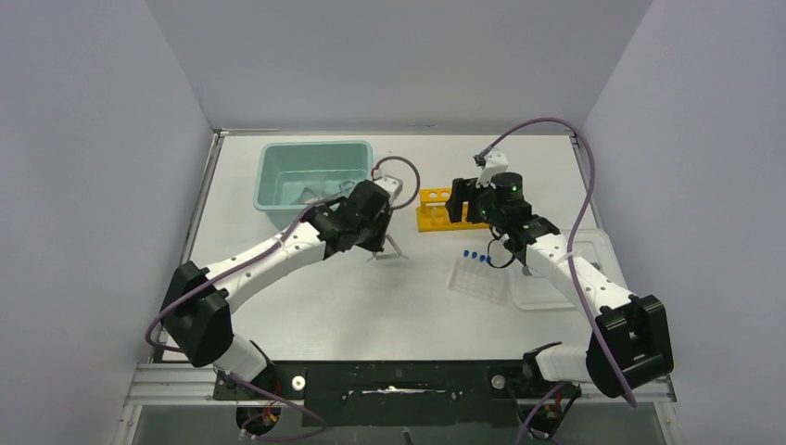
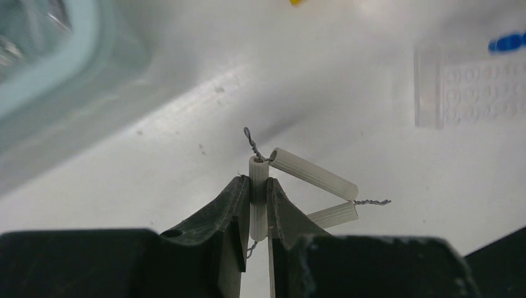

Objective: Organize the chemistry lab equipment

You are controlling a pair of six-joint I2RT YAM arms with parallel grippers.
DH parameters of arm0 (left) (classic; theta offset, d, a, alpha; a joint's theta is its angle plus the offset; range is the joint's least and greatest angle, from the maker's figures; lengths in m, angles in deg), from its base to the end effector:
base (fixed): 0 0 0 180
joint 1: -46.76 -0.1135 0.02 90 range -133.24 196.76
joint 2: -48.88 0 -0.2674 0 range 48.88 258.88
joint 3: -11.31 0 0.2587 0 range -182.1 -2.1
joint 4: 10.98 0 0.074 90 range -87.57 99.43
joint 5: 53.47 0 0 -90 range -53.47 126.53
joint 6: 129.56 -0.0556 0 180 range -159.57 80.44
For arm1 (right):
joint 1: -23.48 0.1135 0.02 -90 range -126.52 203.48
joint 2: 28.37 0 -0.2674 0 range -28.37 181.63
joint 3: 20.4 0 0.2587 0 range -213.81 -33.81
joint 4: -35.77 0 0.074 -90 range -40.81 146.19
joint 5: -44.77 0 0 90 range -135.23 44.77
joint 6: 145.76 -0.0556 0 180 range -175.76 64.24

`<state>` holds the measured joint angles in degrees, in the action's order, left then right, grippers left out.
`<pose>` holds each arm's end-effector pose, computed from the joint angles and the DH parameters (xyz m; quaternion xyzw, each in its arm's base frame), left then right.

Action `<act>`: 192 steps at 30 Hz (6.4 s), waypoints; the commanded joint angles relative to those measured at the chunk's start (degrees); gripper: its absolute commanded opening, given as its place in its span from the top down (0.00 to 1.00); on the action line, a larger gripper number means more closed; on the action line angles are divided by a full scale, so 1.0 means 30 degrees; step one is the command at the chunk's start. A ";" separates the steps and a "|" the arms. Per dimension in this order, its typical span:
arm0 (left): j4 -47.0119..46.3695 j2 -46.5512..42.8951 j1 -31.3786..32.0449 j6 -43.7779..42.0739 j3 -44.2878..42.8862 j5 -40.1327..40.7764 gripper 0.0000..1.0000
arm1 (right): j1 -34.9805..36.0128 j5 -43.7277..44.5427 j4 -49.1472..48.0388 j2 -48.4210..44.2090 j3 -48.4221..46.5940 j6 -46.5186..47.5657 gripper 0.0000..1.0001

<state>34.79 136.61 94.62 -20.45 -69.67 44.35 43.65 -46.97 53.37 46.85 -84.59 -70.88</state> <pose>0.2370 -0.2506 0.2478 0.2133 0.9206 -0.1230 0.3030 0.2993 0.1117 0.2605 -0.0456 0.8587 0.1671 0.4823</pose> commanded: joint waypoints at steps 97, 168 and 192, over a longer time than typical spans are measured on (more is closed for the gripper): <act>-0.8012 0.4711 -0.9731 -0.1539 -0.6619 0.0409 0.69 | -0.3263 0.2514 -0.0850 -0.1487 0.0692 -0.2425 0.24; -1.1347 0.4771 -0.6635 -0.1947 -0.3726 -0.1132 0.68 | -1.0720 0.6039 0.9700 1.0211 -0.6370 -1.4247 0.04; -1.1489 0.4927 -0.6722 -0.2006 -0.3543 -0.1143 0.68 | -1.0051 0.8003 1.1084 1.0816 -0.7763 -1.3932 0.74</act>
<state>4.72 151.25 74.77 -26.64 -80.45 41.79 12.22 -25.96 86.33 80.27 -106.03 -112.60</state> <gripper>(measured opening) 0.318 0.394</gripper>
